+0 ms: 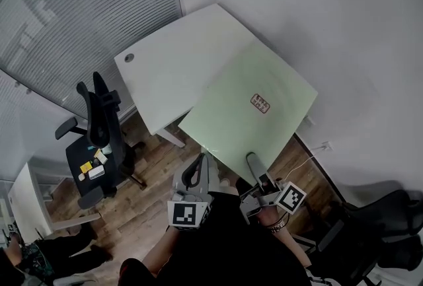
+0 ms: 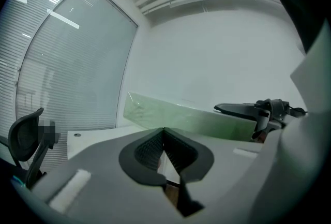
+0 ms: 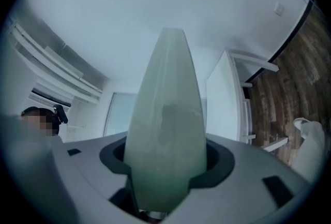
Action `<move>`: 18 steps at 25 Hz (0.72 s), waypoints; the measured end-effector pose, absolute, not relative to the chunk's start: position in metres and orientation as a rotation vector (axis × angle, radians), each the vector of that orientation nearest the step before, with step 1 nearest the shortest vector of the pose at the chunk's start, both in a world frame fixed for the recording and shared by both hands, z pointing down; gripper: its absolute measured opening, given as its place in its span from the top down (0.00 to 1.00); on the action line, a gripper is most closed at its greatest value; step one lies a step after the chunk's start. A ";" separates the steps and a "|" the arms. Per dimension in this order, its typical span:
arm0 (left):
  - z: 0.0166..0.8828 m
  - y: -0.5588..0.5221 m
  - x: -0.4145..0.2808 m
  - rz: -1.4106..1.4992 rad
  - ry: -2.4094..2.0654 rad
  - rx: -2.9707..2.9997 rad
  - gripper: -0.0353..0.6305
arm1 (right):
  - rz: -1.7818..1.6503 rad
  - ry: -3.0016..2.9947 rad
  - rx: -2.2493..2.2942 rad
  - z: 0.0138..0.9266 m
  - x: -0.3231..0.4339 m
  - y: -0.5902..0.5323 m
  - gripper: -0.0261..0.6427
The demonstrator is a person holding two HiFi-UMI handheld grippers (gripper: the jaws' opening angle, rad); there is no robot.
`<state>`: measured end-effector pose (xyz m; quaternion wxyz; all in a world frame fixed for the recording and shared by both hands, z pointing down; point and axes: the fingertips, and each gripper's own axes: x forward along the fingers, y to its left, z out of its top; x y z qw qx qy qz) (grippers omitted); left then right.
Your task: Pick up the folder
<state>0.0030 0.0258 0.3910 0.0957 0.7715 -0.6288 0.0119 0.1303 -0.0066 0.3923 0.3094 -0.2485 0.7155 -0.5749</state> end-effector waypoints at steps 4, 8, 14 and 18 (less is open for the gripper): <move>0.390 0.031 0.006 0.040 -1.867 2.300 0.94 | -1.540 1.878 -0.644 0.397 0.130 0.002 0.55; 0.387 0.036 0.012 0.041 -1.857 2.308 0.94 | -1.545 1.864 -0.629 0.396 0.132 0.011 0.55; 0.384 0.036 0.025 0.065 -1.813 2.356 0.94 | -1.517 1.841 -0.641 0.392 0.142 0.012 0.55; 0.382 0.033 0.028 0.073 -1.812 2.373 0.94 | -1.502 1.816 -0.647 0.393 0.149 0.010 0.55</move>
